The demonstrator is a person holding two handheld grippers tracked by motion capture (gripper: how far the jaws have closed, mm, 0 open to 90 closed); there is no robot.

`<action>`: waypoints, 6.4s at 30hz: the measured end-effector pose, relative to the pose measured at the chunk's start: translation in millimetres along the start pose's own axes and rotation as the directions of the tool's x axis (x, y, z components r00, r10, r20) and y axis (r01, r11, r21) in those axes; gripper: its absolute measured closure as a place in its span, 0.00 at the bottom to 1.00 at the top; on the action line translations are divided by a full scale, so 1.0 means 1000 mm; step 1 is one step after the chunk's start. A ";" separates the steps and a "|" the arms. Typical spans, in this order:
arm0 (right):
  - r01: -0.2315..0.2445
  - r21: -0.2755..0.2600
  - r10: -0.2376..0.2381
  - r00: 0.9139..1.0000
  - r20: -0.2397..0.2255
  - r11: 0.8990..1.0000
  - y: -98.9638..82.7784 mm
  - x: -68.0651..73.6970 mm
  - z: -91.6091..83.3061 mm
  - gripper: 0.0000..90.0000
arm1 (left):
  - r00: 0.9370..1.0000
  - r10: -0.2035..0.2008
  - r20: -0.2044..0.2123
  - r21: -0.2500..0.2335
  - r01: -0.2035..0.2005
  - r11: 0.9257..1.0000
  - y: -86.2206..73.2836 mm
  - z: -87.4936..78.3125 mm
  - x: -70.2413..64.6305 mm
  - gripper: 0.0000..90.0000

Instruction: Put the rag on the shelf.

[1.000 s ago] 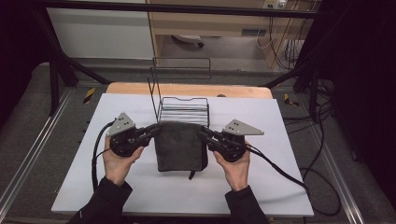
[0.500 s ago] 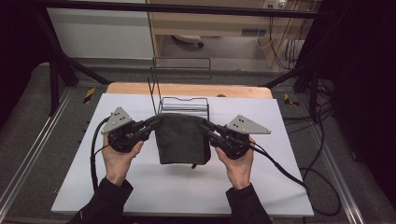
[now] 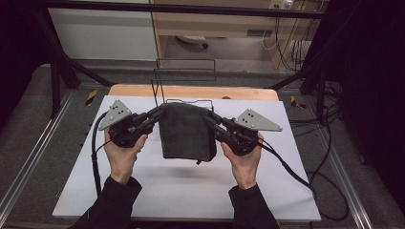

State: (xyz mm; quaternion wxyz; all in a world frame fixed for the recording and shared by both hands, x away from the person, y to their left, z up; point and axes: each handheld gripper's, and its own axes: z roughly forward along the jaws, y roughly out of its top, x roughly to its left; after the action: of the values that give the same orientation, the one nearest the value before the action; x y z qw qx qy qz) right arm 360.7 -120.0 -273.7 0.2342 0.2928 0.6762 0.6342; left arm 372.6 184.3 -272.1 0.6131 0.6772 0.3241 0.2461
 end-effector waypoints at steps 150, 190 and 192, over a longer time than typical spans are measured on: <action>0.110 -0.052 -0.103 0.988 0.118 0.993 0.102 -0.081 0.102 0.87 | 0.998 0.004 -0.061 -0.078 -0.009 0.997 0.101 0.072 0.083 0.90; 0.146 0.120 -0.153 0.987 0.052 0.982 0.077 -0.071 0.087 0.87 | 0.999 0.052 -0.010 0.068 -0.052 0.996 0.072 0.059 0.069 0.89; 0.144 0.125 -0.150 0.988 0.041 0.982 0.075 -0.071 0.085 0.87 | 0.998 0.054 -0.010 0.084 -0.053 0.995 0.070 0.058 0.067 0.88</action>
State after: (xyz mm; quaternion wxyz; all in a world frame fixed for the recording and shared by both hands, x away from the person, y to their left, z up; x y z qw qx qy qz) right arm 477.8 -105.8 -210.5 0.2789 0.2717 0.7272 0.5653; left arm 469.6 192.3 -214.3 0.5755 0.7090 0.3196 0.2528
